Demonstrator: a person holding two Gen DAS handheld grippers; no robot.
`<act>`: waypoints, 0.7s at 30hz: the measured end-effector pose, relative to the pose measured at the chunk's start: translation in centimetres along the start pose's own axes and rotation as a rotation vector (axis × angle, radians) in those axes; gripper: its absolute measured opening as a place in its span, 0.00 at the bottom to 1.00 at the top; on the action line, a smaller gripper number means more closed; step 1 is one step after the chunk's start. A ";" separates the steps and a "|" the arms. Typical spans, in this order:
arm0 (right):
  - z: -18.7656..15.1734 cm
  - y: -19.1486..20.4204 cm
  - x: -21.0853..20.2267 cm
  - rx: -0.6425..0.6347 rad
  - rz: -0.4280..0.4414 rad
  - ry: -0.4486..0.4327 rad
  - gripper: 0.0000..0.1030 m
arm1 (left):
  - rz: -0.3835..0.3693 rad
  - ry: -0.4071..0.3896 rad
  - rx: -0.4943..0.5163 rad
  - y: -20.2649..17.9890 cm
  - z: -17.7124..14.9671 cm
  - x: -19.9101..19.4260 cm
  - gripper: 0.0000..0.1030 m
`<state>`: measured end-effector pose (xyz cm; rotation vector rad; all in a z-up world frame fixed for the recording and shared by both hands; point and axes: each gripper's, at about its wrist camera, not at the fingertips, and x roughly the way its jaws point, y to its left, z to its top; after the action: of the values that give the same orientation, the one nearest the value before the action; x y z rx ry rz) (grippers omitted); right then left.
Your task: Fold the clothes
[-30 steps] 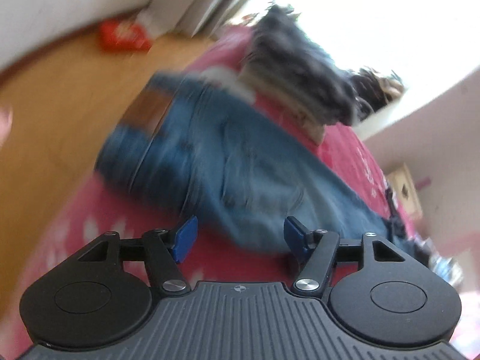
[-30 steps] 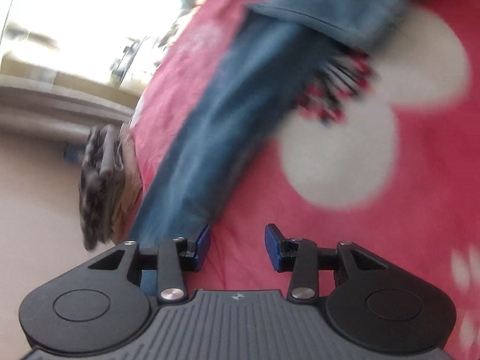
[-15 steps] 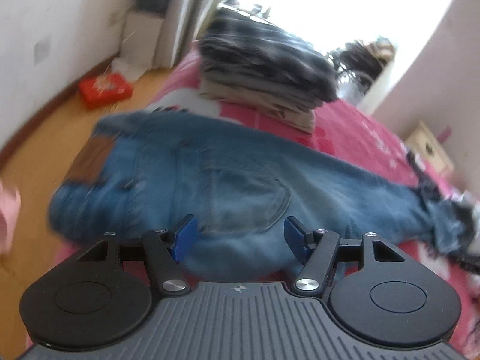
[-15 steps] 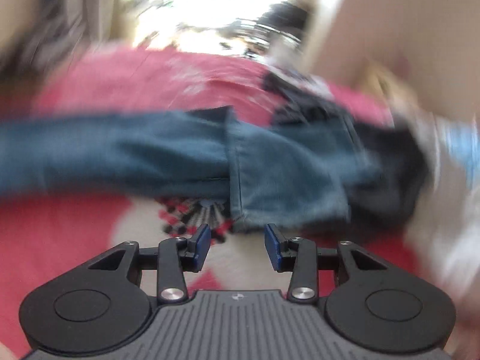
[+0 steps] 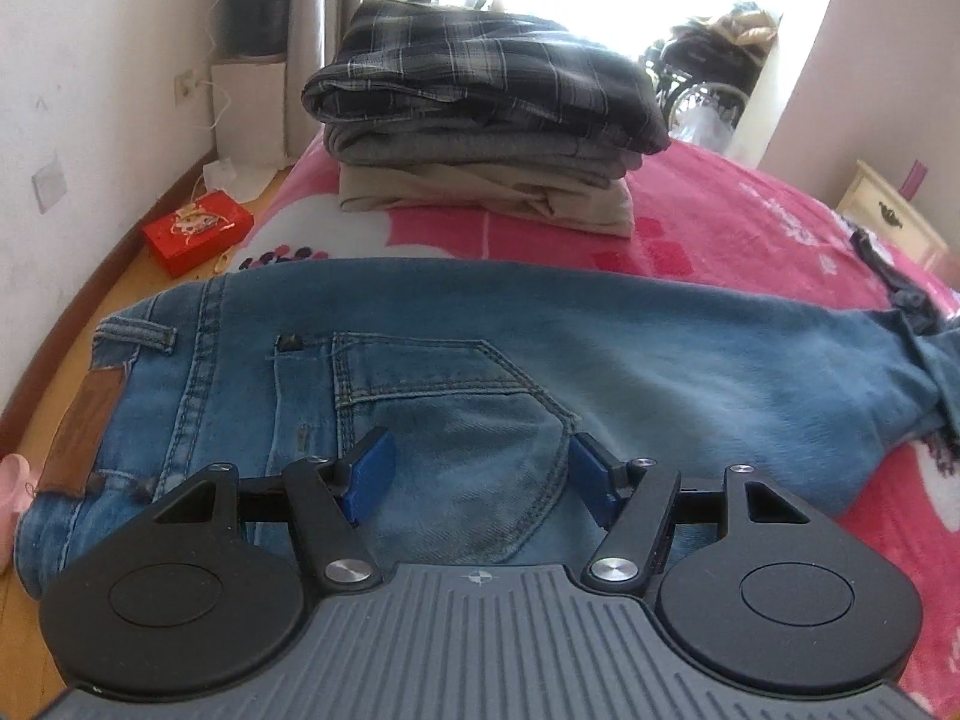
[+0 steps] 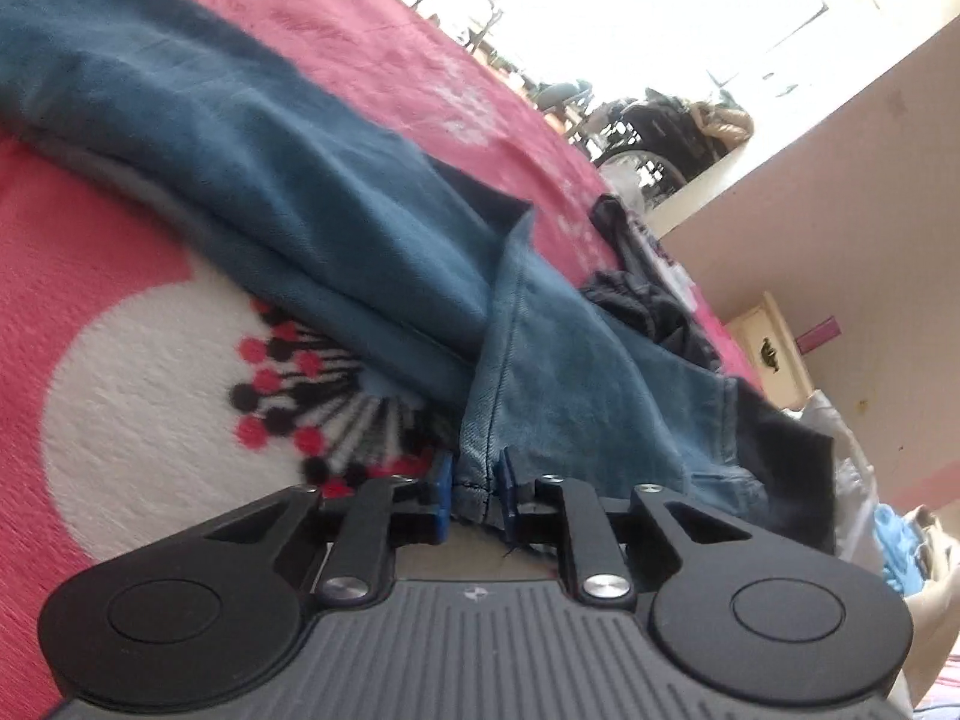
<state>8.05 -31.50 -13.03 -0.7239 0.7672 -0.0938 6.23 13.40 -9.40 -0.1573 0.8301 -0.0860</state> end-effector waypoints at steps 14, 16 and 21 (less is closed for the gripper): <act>5.9 -22.9 4.7 0.662 0.127 0.062 0.15 | 0.010 0.035 0.015 -0.1 1.2 1.4 0.62; 6.0 -24.7 7.7 0.709 0.124 0.119 0.15 | 0.014 0.037 0.016 -0.1 1.2 1.4 0.62; 6.2 -25.6 14.1 0.783 0.063 0.186 0.20 | 0.026 0.047 0.036 -0.4 1.2 1.7 0.63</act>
<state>26.96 -52.09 -2.34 0.0553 0.8465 -0.3850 8.23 12.88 -9.76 -0.1105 0.8764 -0.0801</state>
